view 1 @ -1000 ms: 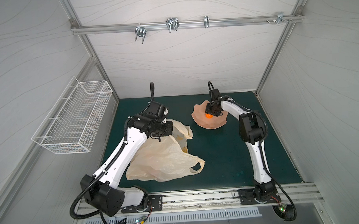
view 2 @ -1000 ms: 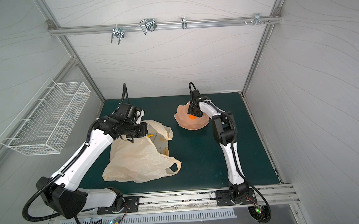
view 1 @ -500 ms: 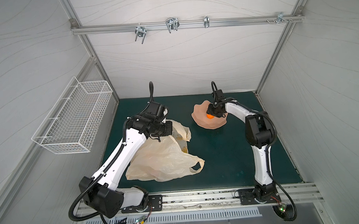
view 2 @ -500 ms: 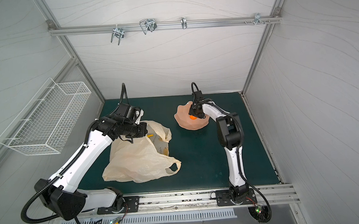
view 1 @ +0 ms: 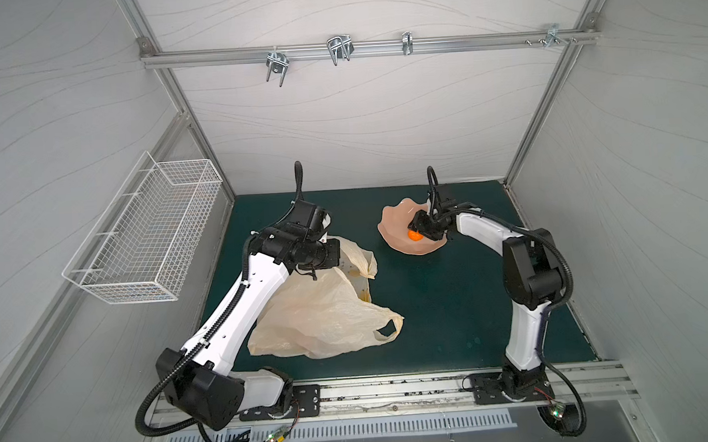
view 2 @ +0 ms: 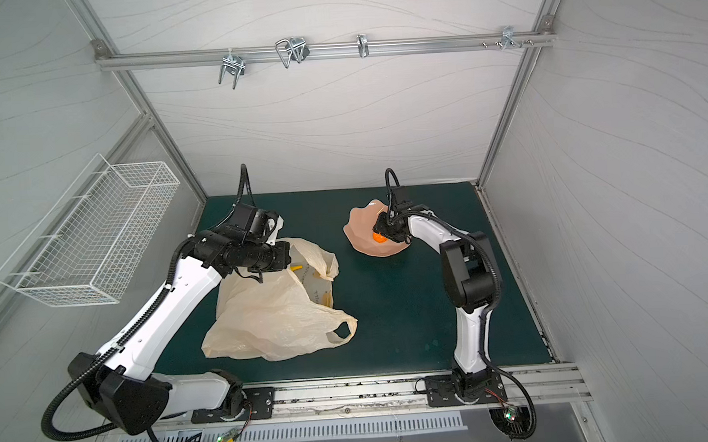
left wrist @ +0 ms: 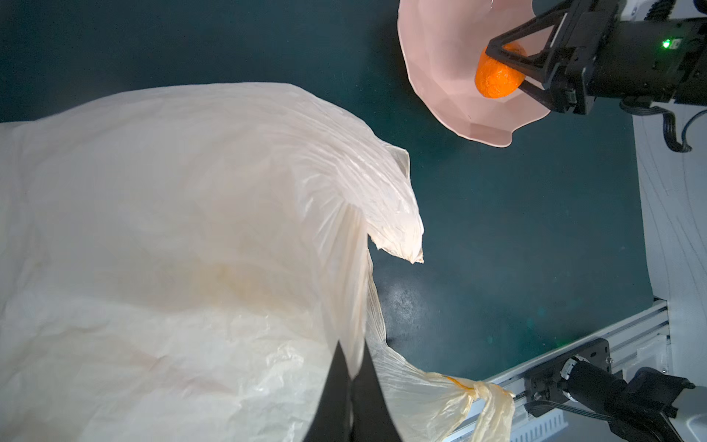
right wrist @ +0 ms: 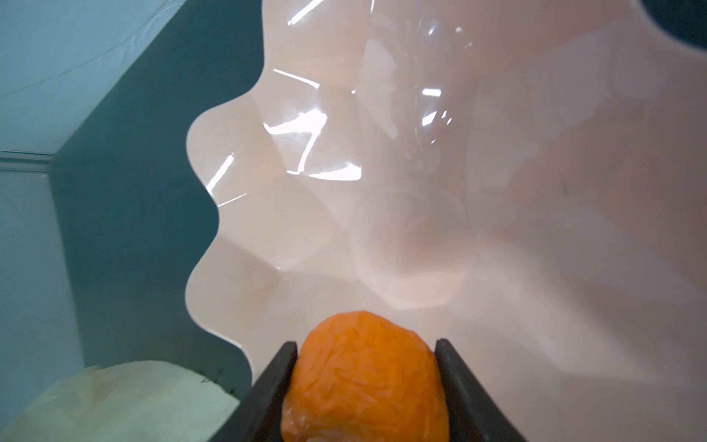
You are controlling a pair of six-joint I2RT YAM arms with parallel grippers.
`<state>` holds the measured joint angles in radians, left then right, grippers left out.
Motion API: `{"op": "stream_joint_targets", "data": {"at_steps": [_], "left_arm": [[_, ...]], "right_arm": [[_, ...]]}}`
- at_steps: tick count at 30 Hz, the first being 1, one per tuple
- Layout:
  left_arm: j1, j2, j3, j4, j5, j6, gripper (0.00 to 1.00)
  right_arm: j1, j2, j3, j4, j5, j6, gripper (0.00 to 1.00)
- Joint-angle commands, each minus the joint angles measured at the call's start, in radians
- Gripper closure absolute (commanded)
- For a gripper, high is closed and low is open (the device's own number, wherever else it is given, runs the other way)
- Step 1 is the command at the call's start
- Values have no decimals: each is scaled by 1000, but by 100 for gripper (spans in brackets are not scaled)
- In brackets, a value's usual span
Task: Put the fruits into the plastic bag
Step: 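Lift the orange with the right gripper and carry it to the bag opening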
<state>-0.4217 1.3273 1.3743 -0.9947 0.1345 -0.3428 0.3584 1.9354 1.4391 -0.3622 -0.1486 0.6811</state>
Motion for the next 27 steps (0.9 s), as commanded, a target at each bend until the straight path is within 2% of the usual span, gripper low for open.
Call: {"op": "stream_joint_targets", "data": {"at_steps": [1,9,14,20,27], "left_arm": [[-3,16,44,20,0,14,100],[-3,32,58,25,3,18,100],[-3,37,62,28,2,22,100],[-3,44,66,30,4,23,100],[-3,47,67,34,12,21,100]], "right_arm": [[-4,-81,-55,63,-70,54,81],[-1,-249,-283,194,-220,184,82],[13,-380,-496,314,-291,294,82],[62,-533,-702,385,-300,400,82],[105,-619,-819,434,-278,476,82]]}}
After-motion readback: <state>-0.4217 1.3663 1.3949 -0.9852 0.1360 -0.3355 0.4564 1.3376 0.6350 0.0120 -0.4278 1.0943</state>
